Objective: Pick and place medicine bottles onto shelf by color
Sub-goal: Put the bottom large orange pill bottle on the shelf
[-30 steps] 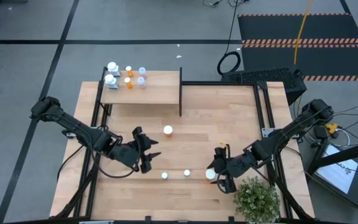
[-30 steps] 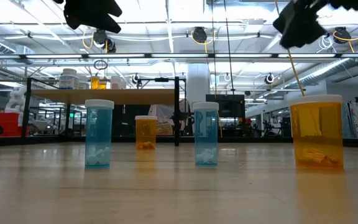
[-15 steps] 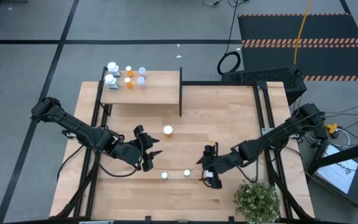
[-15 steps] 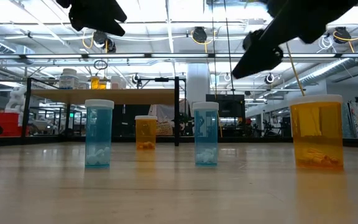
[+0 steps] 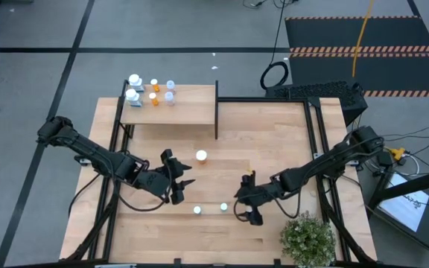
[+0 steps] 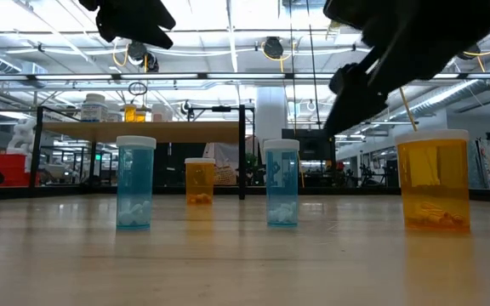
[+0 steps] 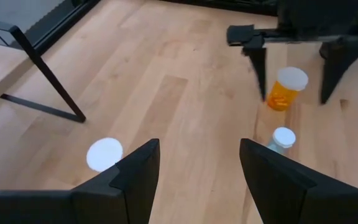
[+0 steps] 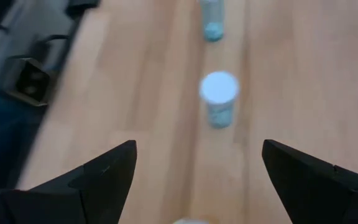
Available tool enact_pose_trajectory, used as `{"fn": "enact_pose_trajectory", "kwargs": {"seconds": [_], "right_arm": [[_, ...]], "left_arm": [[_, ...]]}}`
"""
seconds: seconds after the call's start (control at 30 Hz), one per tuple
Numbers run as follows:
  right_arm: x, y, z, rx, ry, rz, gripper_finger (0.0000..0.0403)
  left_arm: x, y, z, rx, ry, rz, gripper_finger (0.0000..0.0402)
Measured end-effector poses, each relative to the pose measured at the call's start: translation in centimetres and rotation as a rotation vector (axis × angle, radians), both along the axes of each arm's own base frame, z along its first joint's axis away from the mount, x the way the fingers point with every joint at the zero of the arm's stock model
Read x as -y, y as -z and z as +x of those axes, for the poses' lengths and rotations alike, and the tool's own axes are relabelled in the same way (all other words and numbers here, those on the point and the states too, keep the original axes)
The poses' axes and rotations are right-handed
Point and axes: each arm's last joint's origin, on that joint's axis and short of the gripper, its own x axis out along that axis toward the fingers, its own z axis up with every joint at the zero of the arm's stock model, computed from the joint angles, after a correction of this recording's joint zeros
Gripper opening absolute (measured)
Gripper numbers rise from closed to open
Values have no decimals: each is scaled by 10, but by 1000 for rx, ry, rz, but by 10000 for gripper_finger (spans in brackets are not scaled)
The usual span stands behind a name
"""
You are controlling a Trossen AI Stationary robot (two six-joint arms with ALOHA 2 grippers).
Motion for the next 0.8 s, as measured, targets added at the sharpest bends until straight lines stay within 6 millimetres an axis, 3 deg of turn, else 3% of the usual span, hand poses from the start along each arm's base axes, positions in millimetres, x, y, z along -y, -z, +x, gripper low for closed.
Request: {"fn": "enact_pose_trajectory", "kwargs": {"seconds": [0.17,0.33,0.8], "right_arm": [[-6,-11,-12,-44,-55,61,341],[-11,-3,-22,-139,-45,37,341],[-9,3,-28,-180,-55,-87,338]], "left_arm": [[0,0,0,-1,2,5,223],[0,0,0,-2,4,7,223],[0,-3,2,28,14,11,223]]}}
